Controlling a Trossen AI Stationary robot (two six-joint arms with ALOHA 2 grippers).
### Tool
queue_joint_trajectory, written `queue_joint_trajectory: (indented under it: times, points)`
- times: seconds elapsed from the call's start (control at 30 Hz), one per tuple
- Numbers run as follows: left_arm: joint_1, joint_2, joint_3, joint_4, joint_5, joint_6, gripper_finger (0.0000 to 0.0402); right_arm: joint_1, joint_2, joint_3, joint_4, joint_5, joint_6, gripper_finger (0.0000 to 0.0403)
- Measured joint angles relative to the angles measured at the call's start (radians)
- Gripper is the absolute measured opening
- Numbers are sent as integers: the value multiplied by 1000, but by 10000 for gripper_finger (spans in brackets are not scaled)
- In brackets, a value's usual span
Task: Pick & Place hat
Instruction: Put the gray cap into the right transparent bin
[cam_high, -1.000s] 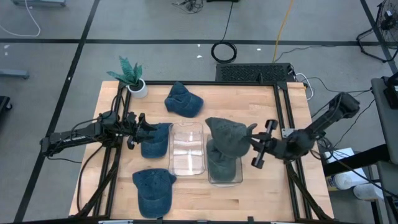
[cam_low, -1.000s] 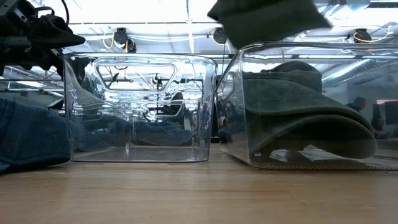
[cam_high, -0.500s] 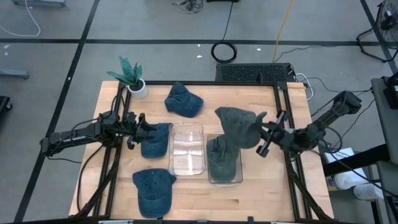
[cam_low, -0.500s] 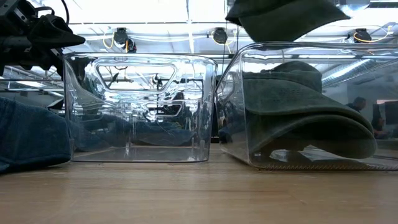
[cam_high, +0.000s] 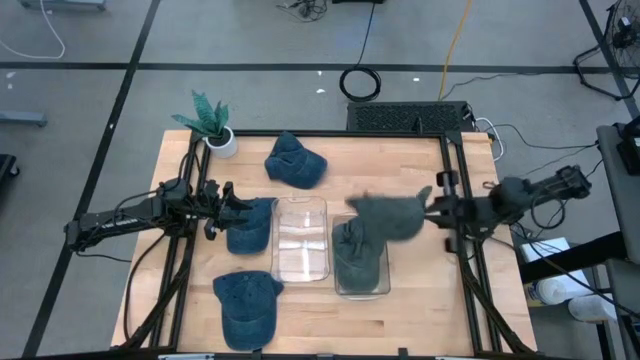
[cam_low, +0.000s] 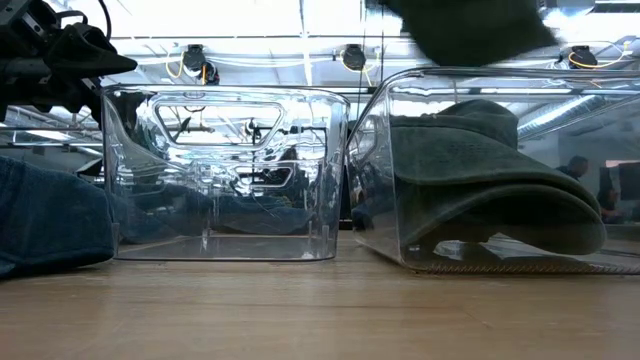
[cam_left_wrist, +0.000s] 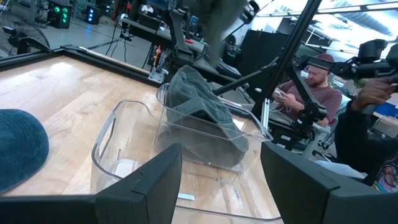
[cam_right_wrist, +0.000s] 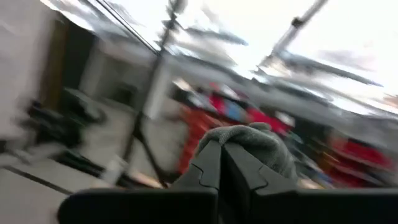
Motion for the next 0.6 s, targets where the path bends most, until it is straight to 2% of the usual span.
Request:
queue_joint_trajectory:
  times: [0.17,0.27,0.5,0.6]
  points:
    - [0,0,0,0,0,0,228,-33,-16,1,29,-201,71,0]
    - [0,0,0,0,0,0,228,-28,28,-3,96,-257,94,0]
    - [0,0,0,0,0,0,228,-7,216,-48,296,-253,220,0]
    - [0,0,0,0,0,0,228,11,291,-48,392,-210,282,0]
